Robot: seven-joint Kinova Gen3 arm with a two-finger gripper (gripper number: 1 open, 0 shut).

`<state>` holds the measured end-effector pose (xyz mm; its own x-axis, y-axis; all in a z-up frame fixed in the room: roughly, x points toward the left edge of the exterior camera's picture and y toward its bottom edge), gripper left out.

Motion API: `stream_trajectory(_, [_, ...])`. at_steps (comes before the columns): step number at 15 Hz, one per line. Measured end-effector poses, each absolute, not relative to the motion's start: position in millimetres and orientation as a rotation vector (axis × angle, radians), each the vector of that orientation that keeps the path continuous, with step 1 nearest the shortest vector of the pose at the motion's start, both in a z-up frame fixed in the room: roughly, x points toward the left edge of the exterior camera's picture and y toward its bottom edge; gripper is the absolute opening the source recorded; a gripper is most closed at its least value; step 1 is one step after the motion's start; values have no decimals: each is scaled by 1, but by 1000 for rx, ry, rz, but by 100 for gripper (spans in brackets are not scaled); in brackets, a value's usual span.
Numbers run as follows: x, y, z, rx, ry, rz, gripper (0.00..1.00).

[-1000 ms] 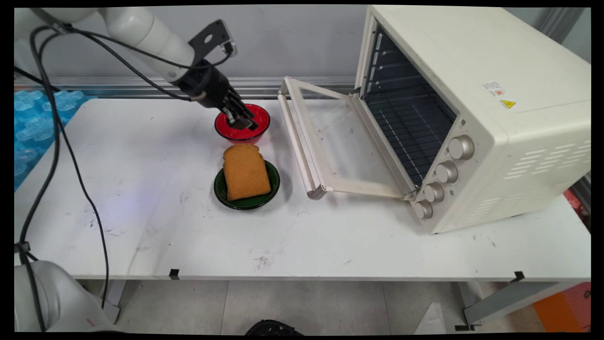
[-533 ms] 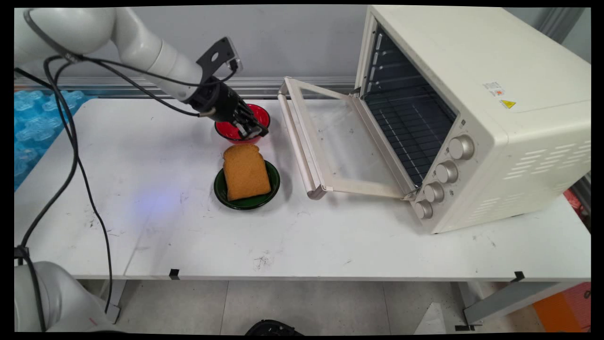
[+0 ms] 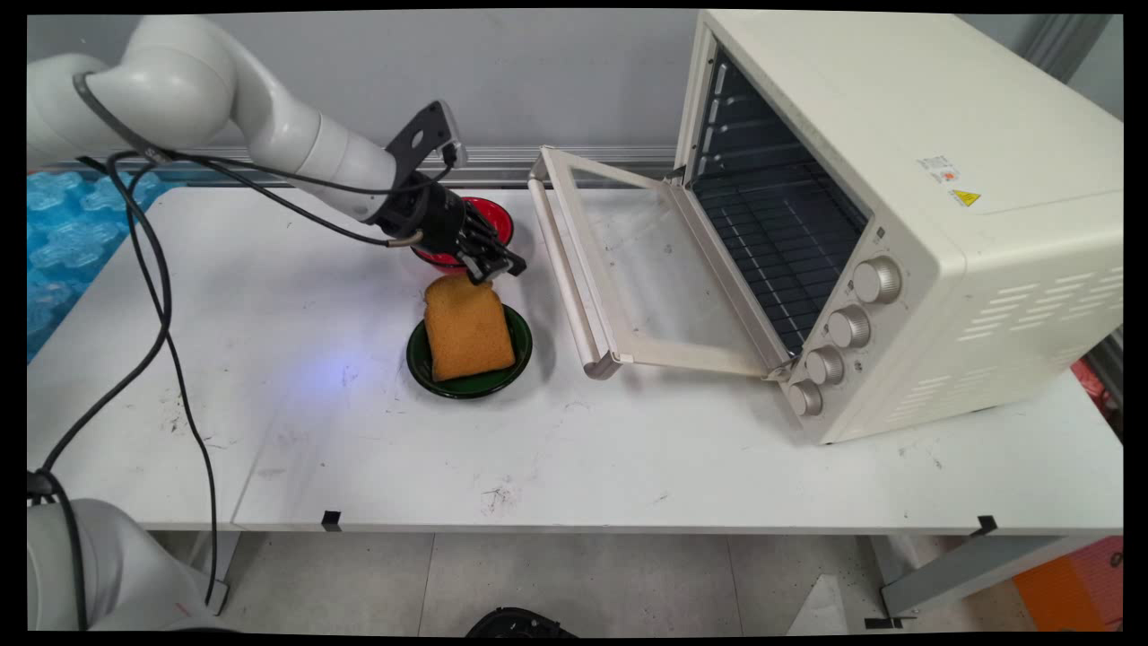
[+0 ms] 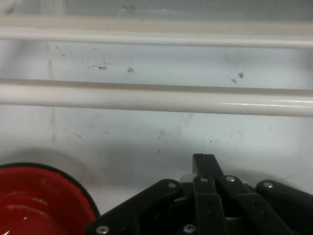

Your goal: Close the oven

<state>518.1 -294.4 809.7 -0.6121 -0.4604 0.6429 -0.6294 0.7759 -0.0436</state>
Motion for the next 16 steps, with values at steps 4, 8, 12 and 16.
stream_trajectory(4, [516, -298, 797, 770, -2327, 348, 0])
stream_trajectory(8, [512, -304, 787, 737, -2313, 345, 0])
stream_trajectory(12, [508, -309, 781, 718, -2299, 342, 0])
stream_trajectory(16, [503, -315, 777, 709, -2280, 341, 0])
